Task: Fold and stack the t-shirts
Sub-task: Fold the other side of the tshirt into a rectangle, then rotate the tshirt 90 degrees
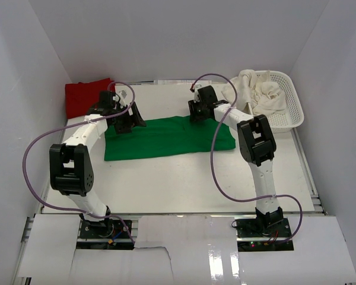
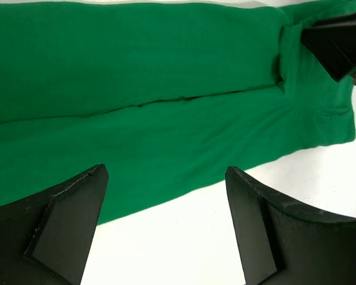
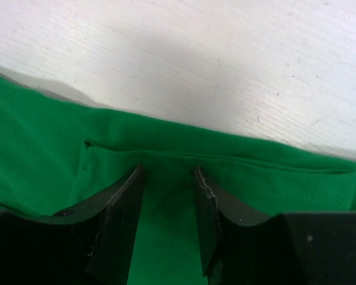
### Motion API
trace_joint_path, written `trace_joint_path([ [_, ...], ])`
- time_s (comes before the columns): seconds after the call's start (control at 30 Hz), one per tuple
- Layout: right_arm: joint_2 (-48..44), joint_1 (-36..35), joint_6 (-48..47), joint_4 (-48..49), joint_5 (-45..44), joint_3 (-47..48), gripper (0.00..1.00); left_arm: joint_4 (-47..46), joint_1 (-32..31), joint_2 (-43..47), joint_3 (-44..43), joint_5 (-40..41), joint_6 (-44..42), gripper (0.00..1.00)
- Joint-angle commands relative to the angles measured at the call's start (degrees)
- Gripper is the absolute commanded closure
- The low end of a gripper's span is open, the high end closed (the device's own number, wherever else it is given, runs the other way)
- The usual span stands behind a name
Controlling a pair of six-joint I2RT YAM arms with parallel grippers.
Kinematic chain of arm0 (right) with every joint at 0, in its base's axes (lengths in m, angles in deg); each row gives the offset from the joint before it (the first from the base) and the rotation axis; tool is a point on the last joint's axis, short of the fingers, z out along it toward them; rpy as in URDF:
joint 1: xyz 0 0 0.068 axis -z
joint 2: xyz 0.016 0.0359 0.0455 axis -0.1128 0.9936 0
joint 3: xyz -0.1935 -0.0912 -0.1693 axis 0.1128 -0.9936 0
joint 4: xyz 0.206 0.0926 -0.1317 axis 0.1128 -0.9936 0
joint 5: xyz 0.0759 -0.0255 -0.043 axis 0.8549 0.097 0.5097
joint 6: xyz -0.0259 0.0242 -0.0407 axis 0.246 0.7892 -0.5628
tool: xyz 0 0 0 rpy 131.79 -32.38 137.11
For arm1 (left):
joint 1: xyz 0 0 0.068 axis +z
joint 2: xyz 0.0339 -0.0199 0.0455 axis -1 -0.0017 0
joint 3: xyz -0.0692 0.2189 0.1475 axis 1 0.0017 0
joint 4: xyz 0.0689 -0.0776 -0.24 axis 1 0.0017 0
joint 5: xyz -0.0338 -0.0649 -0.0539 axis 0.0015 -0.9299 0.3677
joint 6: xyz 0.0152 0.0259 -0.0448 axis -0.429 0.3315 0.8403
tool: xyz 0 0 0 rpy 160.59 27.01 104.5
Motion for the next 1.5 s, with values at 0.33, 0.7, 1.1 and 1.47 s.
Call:
trace_joint_path([
  [0.33,-21.7,0.0,-0.5,-2.1,-2.7,-11.5,0.53,-1.7,0.3,-3.6,-5.5,8.5,-7.0,0.09],
  [0.7,-26.2,0.0,3.8,-9.5,-4.8,-17.9,0.53,-7.3,1.1,-8.7,-4.9,8.9,-10.8,0.09],
  [1.1,-28.4,-0.5,6.7,-13.1,-3.7,-23.5,0.53,-7.5,1.4,-14.5,-9.4,9.1,-11.2,0.1],
  [1.47,-28.1,-0.7,7.5,-11.8,-3.6,-28.1,0.53,-7.7,1.5,-16.6,-10.0,9.6,-11.1,0.11],
])
